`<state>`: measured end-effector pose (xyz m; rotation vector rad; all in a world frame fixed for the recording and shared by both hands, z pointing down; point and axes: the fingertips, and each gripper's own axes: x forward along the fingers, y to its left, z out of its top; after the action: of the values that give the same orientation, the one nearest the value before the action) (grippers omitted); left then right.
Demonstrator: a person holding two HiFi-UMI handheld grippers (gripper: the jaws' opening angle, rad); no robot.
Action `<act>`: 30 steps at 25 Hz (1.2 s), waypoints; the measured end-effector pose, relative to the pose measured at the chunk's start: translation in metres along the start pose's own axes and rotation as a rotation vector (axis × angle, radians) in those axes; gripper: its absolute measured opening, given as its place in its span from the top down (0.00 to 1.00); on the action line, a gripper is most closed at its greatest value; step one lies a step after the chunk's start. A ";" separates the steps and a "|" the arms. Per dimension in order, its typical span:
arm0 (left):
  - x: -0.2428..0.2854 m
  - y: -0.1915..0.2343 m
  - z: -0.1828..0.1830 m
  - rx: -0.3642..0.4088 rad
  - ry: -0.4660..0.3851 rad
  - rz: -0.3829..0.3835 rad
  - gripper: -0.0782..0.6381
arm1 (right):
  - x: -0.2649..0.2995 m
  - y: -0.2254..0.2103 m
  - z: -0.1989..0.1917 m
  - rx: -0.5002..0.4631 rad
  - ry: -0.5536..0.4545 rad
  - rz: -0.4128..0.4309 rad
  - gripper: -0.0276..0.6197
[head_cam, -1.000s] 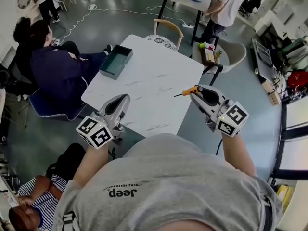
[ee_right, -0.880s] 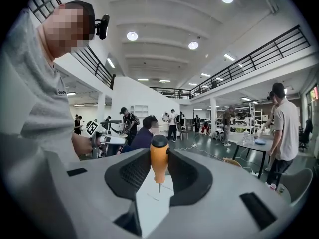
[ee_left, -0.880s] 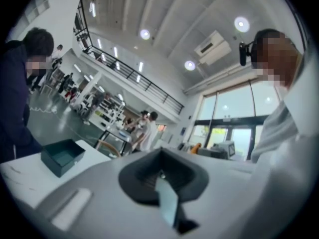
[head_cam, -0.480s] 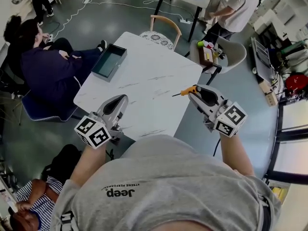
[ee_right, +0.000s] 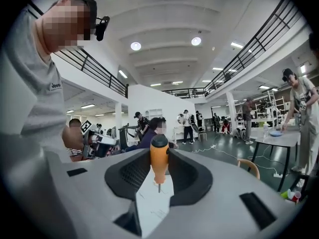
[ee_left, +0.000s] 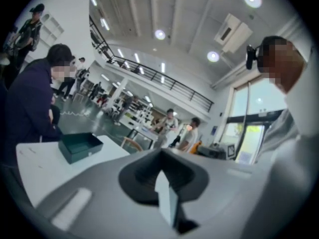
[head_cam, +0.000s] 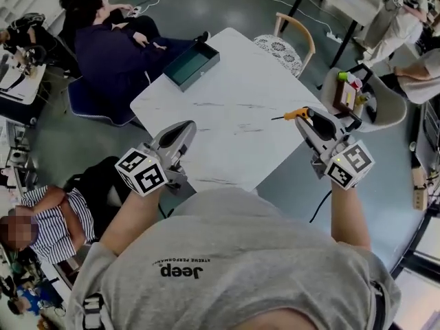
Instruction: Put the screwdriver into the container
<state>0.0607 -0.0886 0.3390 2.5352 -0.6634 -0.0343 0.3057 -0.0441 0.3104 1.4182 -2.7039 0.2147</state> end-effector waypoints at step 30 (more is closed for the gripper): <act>0.033 0.281 0.054 0.067 -0.085 0.052 0.89 | 0.428 -0.024 -0.008 -0.799 0.239 0.142 0.79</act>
<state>-0.0450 -0.3395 0.4328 2.5915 -0.7763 -0.1035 0.0823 -0.4031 0.3788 0.8904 -2.2654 -0.5847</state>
